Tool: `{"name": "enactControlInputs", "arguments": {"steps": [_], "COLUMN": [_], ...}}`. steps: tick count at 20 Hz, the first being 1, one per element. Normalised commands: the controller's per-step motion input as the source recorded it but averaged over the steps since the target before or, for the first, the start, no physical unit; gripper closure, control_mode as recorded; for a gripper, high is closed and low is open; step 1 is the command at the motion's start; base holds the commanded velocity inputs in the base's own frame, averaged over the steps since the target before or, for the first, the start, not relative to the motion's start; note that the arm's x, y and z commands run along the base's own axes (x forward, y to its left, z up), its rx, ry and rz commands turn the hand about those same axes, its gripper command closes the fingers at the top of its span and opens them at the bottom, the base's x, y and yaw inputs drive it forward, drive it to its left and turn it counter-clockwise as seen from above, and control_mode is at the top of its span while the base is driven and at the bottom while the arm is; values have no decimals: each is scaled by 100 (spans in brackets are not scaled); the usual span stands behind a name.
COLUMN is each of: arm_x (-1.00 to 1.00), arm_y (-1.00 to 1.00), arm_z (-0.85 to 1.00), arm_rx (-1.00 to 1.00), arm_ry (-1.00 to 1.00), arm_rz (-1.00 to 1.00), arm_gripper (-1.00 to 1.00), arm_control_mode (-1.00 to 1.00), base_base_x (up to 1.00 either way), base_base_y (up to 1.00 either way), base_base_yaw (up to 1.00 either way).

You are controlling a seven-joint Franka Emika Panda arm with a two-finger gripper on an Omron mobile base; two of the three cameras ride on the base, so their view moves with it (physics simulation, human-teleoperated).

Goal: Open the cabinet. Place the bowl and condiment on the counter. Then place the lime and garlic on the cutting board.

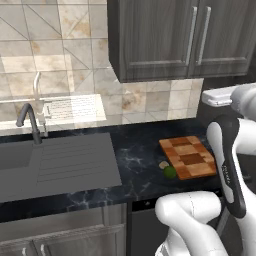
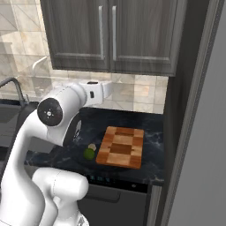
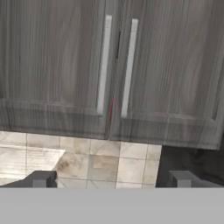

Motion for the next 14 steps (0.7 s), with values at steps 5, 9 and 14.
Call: {"name": "enactControlInputs", "arguments": {"steps": [5, 9, 14], "arm_x": [1, 6, 11], "arm_y": [-2, -2, -2], "arm_z": [25, 25, 26], "arm_rx": [0, 0, 0], "arm_ry": [-2, 0, 0], "arm_rz": [0, 0, 0], "arm_gripper": [-100, -100, -100], "arm_control_mode": [-100, -100, -100], "base_base_x": [0, 0, 0], "base_base_y": [0, 0, 0], "base_base_yaw": [0, 0, 0]}}
